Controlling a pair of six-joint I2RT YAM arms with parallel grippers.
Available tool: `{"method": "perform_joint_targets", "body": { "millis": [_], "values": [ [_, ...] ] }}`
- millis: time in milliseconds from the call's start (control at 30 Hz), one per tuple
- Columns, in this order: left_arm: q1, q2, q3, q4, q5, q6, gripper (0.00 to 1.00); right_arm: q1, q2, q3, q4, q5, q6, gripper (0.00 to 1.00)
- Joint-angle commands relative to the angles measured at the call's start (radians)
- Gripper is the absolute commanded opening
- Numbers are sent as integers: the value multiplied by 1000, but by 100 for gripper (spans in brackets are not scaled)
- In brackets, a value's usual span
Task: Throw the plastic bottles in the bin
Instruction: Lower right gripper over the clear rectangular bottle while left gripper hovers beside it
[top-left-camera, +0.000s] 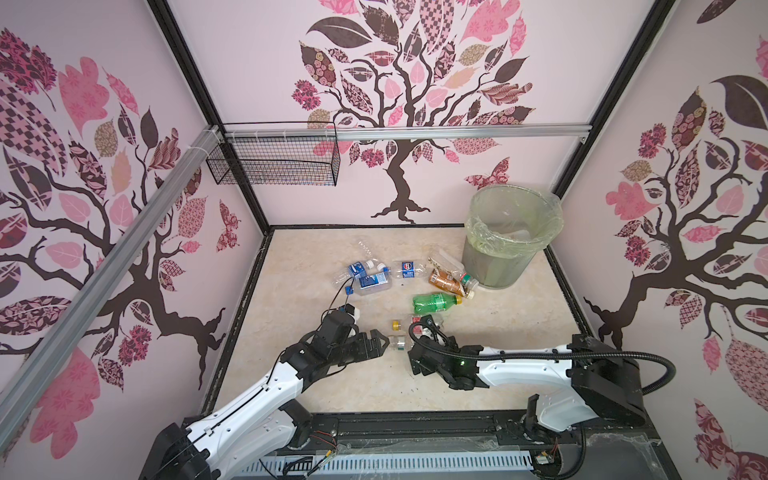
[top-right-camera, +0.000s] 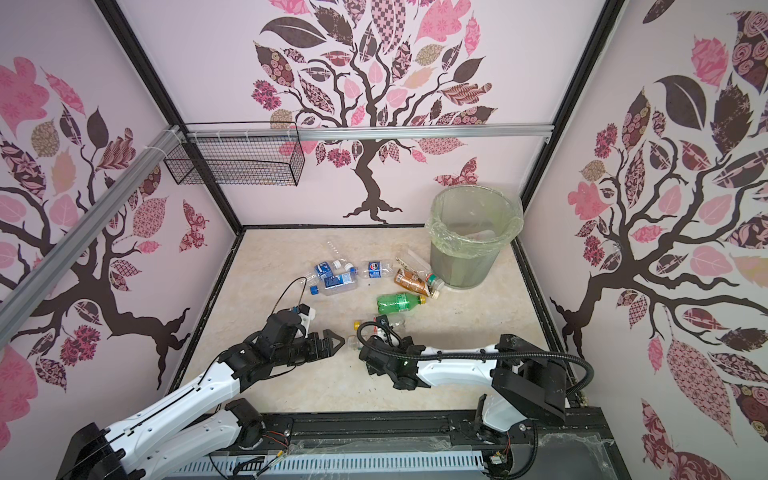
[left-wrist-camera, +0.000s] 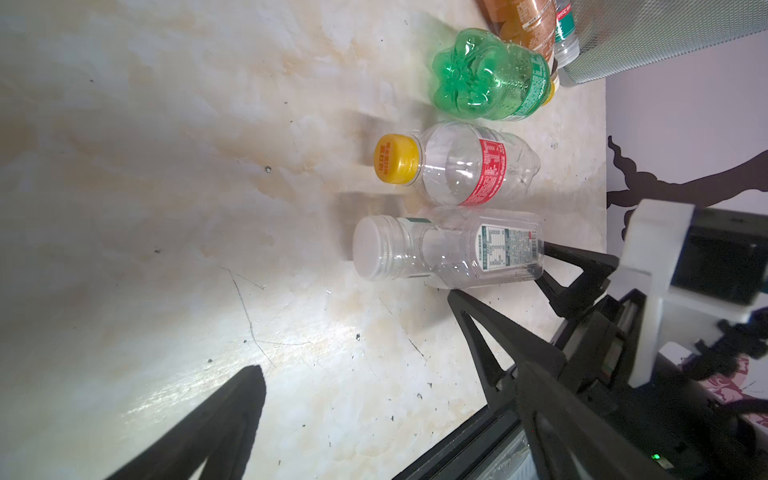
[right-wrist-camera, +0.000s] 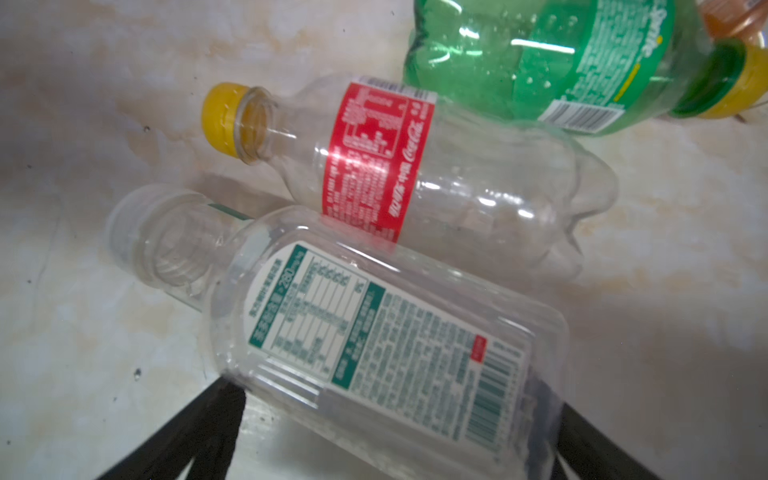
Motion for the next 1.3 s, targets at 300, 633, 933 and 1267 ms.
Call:
{"method": "perform_joint_targets", "body": {
  "millis": [300,633,933,1267],
  "values": [
    [61,-88,-64,-15,23,-35,98,-9,47,111,10,-29,-38,99],
    [66,38,13,-98,-45,82,98,-11,-183,-40,36,-36,-7,100],
    [66,32,9,1,-44,7,98,-9,-135,-85,102,-103,19,99],
    [74,-16,-8,-3,-22,0,98,-56,27,-23,84,-44,-7,99]
  ]
}}
